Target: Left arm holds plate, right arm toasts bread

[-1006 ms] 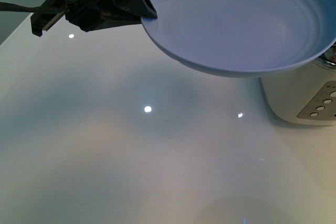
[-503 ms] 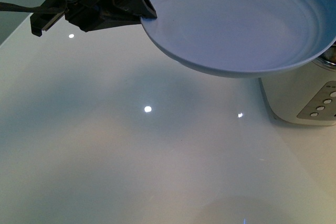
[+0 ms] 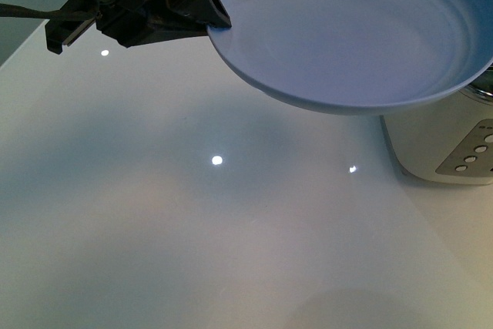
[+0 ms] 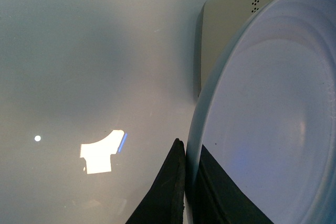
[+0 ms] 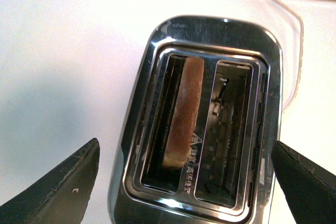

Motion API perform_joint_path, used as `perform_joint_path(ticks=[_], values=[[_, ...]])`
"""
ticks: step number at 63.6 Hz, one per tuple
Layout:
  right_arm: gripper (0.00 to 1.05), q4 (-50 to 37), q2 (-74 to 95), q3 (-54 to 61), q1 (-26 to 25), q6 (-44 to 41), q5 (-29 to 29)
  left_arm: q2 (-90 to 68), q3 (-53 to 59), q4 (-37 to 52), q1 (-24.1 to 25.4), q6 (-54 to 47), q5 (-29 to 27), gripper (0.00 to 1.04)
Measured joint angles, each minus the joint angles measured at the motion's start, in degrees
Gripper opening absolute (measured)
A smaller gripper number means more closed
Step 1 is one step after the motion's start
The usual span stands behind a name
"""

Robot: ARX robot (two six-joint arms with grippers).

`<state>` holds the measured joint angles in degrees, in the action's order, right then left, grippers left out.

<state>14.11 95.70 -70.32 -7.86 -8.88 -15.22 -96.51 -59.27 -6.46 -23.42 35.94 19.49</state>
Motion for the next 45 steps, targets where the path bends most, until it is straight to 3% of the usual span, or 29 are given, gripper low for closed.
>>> perform_joint_path(ticks=[28,45], values=[[0.96,-19.6,-27.3,21.9,-3.8,6.6,-0.4,0.0,0.0,0.0,0.0,0.0,0.0,0.03],[0.96,-21.7,-45.3,34.3,-6.2,11.0,-1.0,0.0,0.1,0.0,-0.1,0.0,-0.2,0.03]])
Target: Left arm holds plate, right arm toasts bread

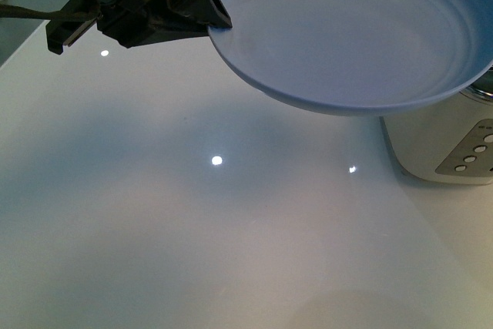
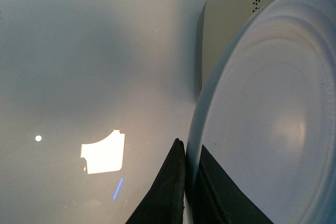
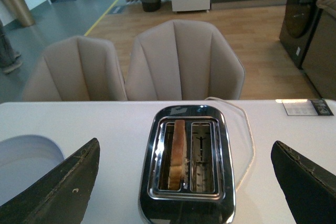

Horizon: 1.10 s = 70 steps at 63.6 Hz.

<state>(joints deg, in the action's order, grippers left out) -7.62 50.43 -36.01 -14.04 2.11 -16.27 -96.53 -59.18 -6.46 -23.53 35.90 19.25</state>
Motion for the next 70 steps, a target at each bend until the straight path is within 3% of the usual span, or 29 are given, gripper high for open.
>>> perform_joint_path(ticks=[9,35,41,48,70], values=[[0.71,-10.8,-5.6,8.8,1.9,-1.1,4.8,0.0,0.0,0.0,-0.1,0.0,-0.1,0.03],[0.03,-14.2,-15.8,23.8,7.9,-1.7,10.6,0.0,0.1,-0.1,-0.3,-0.2,-0.6,0.03],[0.02,-14.1,-18.0,25.9,11.0,-1.9,15.0,0.0,0.1,-0.2,-0.3,-0.3,-0.7,0.03],[0.02,-13.8,-20.4,27.8,13.6,-1.9,15.6,0.0,0.1,-0.3,-0.3,-0.5,-0.6,0.03],[0.02,-10.9,-27.3,31.8,13.8,-1.9,16.3,0.0,0.1,-0.6,-0.3,-0.7,-0.6,0.03]])
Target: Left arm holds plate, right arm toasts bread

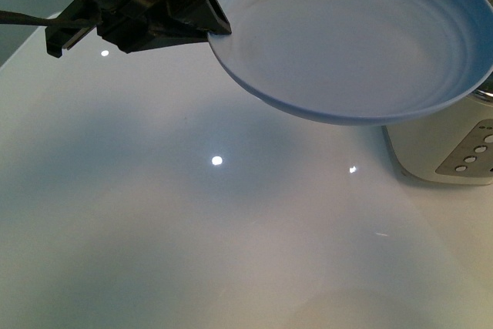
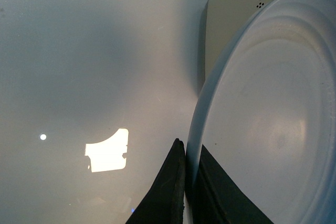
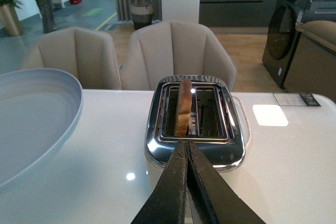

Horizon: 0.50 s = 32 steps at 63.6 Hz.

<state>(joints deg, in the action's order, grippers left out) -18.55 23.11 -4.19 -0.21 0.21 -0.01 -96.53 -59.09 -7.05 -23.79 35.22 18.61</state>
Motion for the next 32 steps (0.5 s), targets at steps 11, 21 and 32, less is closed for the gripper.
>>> perform_joint_path(ticks=[11,21,32], values=[[0.02,2.2,-3.6,1.3,0.0,0.0,0.0,0.0,0.0,0.0,0.0,0.0,0.0,0.03],[0.02,4.0,-6.1,2.1,0.0,0.0,0.0,0.0,0.1,-0.1,0.0,0.0,-0.2,0.03],[0.02,4.2,-8.7,2.9,0.0,0.0,0.0,0.0,0.2,-0.1,0.0,0.0,-0.4,0.03]])
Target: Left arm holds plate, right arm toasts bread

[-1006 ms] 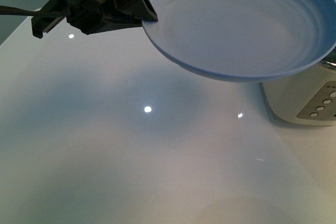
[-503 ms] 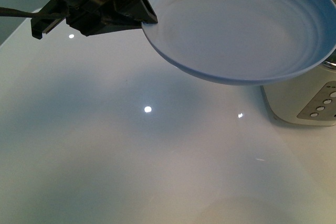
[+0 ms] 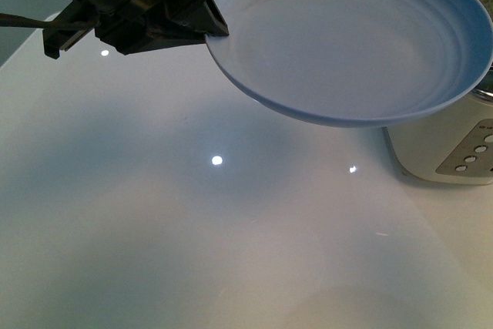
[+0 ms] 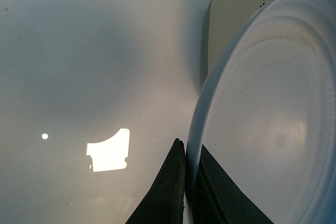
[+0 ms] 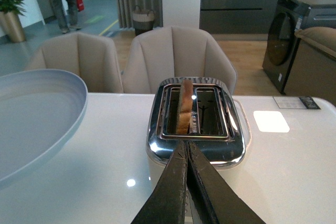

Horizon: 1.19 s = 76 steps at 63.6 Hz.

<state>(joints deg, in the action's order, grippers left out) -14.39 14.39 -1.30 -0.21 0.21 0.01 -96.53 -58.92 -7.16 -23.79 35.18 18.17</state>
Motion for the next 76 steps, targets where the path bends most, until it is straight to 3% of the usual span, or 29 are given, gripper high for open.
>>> perform_joint_path(ticks=[20,27,44,62,73,76], values=[[0.02,4.2,-4.2,0.0,0.0,0.0,0.0,0.0,0.0,0.0,0.0,0.0,0.0,0.03],[0.02,13.4,-11.6,0.0,0.0,0.0,0.1,0.0,0.0,0.0,0.0,0.0,-0.1,0.03],[0.03,14.3,-14.0,0.0,0.1,0.0,0.0,0.0,0.1,0.0,-0.2,0.0,-0.2,0.03],[0.48,14.3,-14.0,0.0,0.1,0.0,0.0,0.0,0.1,0.0,-0.2,0.0,0.0,0.03],[0.87,14.3,-14.0,0.0,0.1,0.0,0.0,0.0,0.1,-0.1,-0.2,0.0,0.0,0.03],[0.94,14.3,-14.0,0.0,0.1,0.0,0.0,0.0,0.1,-0.1,-0.2,-0.1,0.0,0.03]])
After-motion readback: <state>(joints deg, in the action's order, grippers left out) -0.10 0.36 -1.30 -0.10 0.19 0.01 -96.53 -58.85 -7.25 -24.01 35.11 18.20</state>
